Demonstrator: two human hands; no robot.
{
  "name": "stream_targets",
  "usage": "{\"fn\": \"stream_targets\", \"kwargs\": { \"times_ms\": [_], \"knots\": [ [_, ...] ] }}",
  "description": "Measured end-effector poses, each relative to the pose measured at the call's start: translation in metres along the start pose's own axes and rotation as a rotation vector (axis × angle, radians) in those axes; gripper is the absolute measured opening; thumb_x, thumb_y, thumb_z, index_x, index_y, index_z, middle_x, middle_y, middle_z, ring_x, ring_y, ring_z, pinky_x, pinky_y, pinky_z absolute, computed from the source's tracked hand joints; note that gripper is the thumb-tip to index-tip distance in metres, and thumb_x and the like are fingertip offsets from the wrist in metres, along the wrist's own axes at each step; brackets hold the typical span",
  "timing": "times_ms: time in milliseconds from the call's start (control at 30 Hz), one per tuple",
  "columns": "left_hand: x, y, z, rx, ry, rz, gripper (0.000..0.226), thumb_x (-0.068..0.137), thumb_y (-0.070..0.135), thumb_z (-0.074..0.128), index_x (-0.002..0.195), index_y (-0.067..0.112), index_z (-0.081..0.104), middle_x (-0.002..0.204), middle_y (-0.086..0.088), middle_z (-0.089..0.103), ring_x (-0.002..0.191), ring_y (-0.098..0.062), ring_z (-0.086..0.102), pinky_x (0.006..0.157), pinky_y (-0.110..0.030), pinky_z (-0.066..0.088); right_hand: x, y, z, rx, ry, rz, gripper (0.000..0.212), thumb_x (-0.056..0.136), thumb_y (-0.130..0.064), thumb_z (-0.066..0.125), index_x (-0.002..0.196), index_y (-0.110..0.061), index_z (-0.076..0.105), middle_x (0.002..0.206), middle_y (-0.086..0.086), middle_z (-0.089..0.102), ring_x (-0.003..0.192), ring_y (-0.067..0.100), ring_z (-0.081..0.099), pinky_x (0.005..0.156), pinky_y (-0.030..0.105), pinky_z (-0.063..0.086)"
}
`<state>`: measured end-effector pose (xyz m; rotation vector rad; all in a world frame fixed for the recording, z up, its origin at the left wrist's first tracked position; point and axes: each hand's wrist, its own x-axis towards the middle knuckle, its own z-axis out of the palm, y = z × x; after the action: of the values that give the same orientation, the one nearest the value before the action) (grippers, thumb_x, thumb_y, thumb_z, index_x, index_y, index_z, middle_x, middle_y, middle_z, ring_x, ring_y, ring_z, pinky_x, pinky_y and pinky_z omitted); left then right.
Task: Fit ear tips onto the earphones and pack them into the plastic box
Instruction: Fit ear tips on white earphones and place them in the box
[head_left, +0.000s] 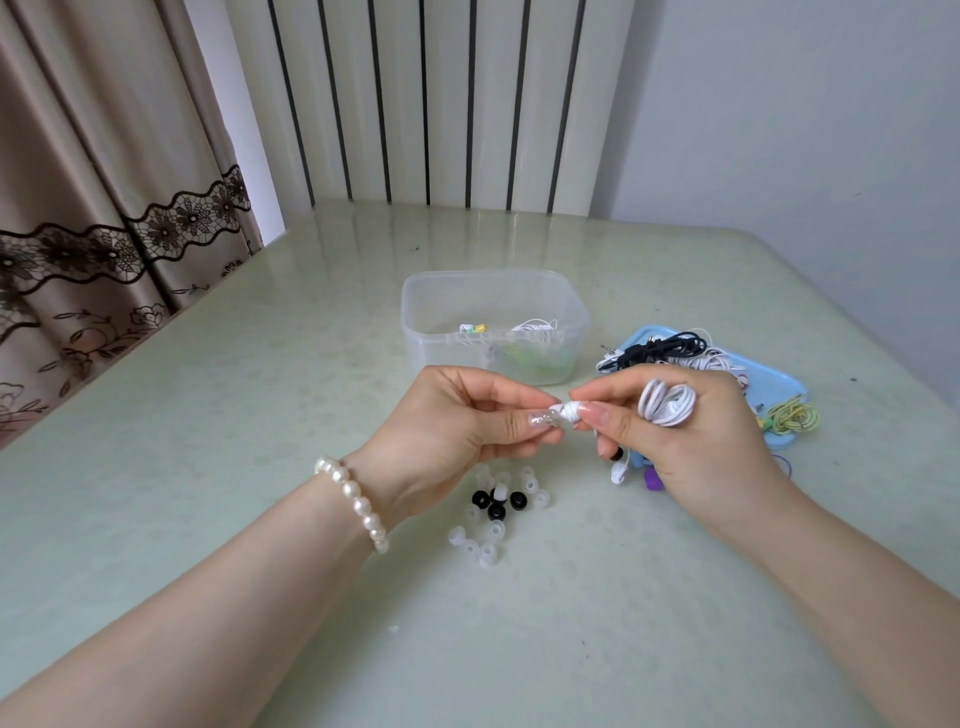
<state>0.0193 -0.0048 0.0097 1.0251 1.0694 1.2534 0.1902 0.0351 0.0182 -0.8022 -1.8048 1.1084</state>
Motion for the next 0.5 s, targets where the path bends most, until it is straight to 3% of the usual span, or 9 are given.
{"fn": "stream_targets", "kwargs": {
  "times_ms": [133,367,500],
  "knots": [
    [-0.001,-0.001,0.004,0.066,0.06,0.026,0.01,0.072,-0.007,0.065,0.077,0.002,0.066,0.07,-0.008,0.072,0.064,-0.016,0.07,0.061,-0.023,0.056,-0.001,0.004,0.003,-0.04,0.038,-0.048,0.011,0.076,0.0,0.068,0.079,-0.01,0.07,0.047,-0.011,0.059,0.04,0.003,0.05,0.039,0.009,0.034],
    [-0.004,-0.003,0.008,0.147,0.09,0.086,0.012,0.073,-0.008,0.067,0.085,-0.005,0.067,0.072,-0.01,0.073,0.07,-0.019,0.071,0.065,-0.026,0.058,0.0,0.011,0.004,-0.164,0.075,-0.112,0.02,0.076,-0.001,0.07,0.073,-0.021,0.069,0.051,-0.017,0.061,0.048,0.005,0.055,0.05,0.015,0.045],
    [-0.005,-0.003,0.01,0.178,0.103,0.094,0.012,0.073,-0.009,0.068,0.083,-0.002,0.069,0.07,-0.009,0.072,0.067,-0.018,0.071,0.063,-0.024,0.057,-0.002,0.011,0.005,-0.194,0.082,-0.133,0.008,0.071,-0.014,0.069,0.072,-0.023,0.07,0.055,-0.011,0.062,0.049,0.005,0.055,0.05,0.015,0.044]
  ]
}}
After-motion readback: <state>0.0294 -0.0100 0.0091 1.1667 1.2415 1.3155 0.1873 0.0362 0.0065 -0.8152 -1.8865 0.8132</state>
